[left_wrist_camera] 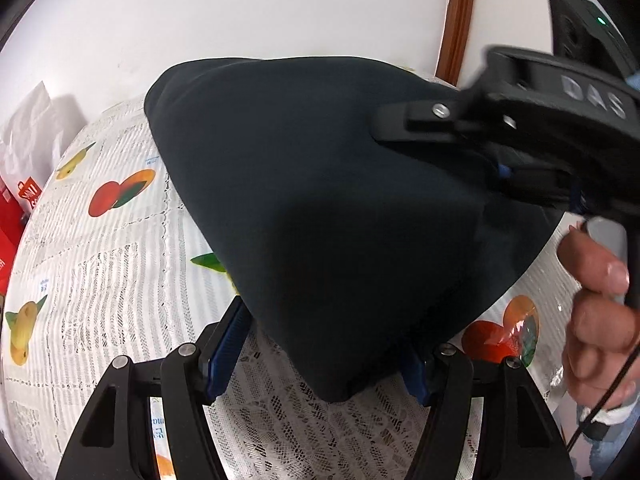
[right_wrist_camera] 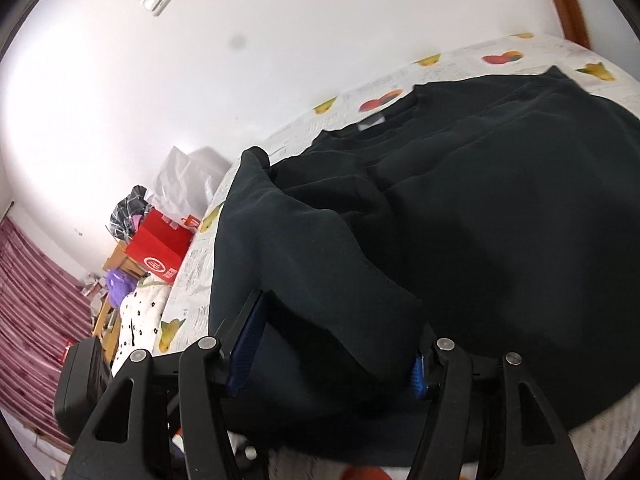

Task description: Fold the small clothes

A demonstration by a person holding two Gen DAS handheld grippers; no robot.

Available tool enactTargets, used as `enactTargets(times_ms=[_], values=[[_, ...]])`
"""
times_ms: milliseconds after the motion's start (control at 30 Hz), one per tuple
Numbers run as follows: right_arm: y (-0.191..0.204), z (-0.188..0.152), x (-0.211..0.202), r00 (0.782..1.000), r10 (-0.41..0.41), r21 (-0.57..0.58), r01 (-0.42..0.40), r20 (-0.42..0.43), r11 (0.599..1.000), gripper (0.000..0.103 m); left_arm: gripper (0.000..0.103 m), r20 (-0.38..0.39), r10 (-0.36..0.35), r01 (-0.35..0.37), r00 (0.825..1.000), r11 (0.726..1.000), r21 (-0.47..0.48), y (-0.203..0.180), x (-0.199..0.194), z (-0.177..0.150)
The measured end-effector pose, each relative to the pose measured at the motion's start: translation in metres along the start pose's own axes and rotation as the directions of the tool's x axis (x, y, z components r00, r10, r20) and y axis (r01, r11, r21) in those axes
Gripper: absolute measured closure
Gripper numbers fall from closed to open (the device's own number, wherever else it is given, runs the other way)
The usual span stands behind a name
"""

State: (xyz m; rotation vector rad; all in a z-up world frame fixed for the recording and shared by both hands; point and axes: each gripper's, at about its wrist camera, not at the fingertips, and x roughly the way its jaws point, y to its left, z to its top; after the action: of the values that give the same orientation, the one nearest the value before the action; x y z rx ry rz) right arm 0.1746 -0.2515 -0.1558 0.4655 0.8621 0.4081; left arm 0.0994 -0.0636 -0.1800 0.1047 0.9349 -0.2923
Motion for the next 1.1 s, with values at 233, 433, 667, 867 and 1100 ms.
enactTargets(times_ms=[233, 433, 667, 867, 1100], values=[[0.027, 0.012, -0.052, 0.977, 0.101, -0.164, -0.07, 0.188, 0.984, 0.092, 0.036, 0.016, 0.041, -0.04, 0.999, 0.999, -0.036, 0.01, -0.002, -0.002], [0.001, -0.017, -0.106, 0.923, 0.116, -0.164, -0.058, 0.366, 0.985, 0.093, 0.033, 0.017, 0.036, -0.035, 0.999, 0.997, -0.067, 0.021, -0.004, 0.004], [-0.056, -0.04, -0.064, 0.979, -0.13, 0.028, 0.127, 0.156, 0.992, 0.092, 0.027, 0.022, 0.072, -0.071, 0.997, 0.997, -0.041, 0.017, -0.002, 0.002], [-0.05, -0.038, -0.062, 0.978, -0.162, 0.015, 0.161, 0.131, 0.987, 0.089, 0.029, 0.043, -0.049, 0.05, 0.998, 0.998, -0.028, 0.008, -0.011, 0.003], [-0.049, -0.022, -0.076, 0.985, -0.112, 0.038, 0.108, 0.129, 0.993, 0.05, 0.027, 0.008, 0.026, -0.027, 1.0, 0.999, 0.019, -0.012, 0.004, 0.012]])
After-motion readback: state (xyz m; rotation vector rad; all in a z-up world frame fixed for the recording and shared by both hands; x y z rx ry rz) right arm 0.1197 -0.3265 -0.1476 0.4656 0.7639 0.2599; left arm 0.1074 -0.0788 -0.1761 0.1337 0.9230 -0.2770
